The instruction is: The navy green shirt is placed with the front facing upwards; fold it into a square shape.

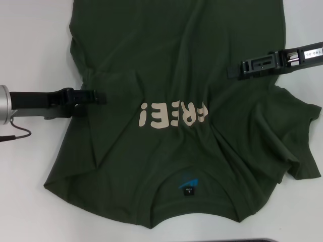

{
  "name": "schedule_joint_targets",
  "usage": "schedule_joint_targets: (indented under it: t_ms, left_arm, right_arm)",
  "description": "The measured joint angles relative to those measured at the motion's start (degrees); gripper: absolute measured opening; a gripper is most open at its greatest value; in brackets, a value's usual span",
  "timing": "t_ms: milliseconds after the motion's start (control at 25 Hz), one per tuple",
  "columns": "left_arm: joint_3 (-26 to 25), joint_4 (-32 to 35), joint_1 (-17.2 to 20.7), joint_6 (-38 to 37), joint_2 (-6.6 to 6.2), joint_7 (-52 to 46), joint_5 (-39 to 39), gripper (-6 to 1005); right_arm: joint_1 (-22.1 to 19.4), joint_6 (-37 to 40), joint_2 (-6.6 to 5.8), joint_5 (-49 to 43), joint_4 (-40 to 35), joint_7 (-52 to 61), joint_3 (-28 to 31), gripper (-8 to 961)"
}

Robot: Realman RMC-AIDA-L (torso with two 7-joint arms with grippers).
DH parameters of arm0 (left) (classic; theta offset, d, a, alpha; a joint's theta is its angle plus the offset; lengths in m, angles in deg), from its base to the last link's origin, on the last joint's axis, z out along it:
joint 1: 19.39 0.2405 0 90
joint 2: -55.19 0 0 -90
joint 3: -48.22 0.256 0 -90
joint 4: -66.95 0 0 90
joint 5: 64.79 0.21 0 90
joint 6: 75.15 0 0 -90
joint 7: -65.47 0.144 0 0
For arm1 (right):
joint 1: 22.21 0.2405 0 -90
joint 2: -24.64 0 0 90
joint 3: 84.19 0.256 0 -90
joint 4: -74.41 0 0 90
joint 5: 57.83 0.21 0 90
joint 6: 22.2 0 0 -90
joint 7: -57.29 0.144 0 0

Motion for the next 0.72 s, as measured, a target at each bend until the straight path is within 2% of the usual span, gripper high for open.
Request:
schedule_joint_targets:
  t_ms: [560,720]
  left_arm:
    - [0.0,0.1,0.0,1.2,0.27,0.5,0.9,869]
    - [0.6,0.1,0.0,1.3,0.69,0.6,1.0,869]
  right_arm:
    - [0.0,0.3,0.09,0.0,0.0,0.0,0.0,734]
    - [0.0,0.3,0.09,0.0,0.0,0.0,0.0,734]
